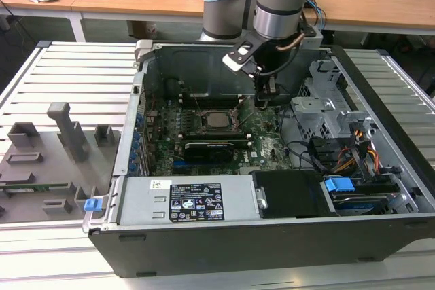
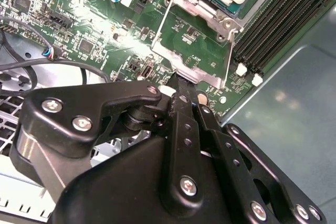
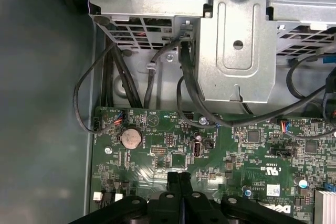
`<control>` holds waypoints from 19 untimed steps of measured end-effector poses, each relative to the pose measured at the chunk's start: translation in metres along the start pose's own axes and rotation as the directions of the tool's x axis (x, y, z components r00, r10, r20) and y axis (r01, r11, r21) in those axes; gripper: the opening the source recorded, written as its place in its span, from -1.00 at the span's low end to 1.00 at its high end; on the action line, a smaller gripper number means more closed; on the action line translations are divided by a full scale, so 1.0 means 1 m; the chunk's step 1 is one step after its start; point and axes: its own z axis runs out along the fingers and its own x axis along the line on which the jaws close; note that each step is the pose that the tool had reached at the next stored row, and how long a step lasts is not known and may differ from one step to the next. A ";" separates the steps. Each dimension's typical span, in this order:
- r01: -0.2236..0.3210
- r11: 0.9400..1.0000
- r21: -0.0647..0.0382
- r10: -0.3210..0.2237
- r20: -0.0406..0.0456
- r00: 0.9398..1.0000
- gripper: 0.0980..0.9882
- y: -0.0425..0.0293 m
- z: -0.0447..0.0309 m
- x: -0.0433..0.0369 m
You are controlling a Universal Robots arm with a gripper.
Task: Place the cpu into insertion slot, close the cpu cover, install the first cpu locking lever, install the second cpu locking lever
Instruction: 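Close the cpu cover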
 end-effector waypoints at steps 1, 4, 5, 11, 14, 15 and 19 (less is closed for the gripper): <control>0.000 1.000 0.000 0.000 0.000 1.000 -0.98 -0.0003 0.0000 0.0000; 0.000 1.000 0.000 0.000 0.000 1.000 -0.98 -0.0012 -0.0001 0.0001; 0.000 1.000 0.000 0.000 0.000 1.000 -0.98 -0.0015 0.0000 0.0001; 0.000 1.000 0.000 0.000 0.000 1.000 -0.98 -0.0089 -0.0003 0.0004; 0.000 1.000 0.000 0.000 0.000 1.000 -0.98 -0.0114 -0.0004 0.0005; 0.000 1.000 0.000 0.000 0.000 1.000 -0.98 -0.0122 -0.0004 0.0005; 0.000 1.000 0.000 0.000 0.000 1.000 -0.98 -0.0143 -0.0005 0.0006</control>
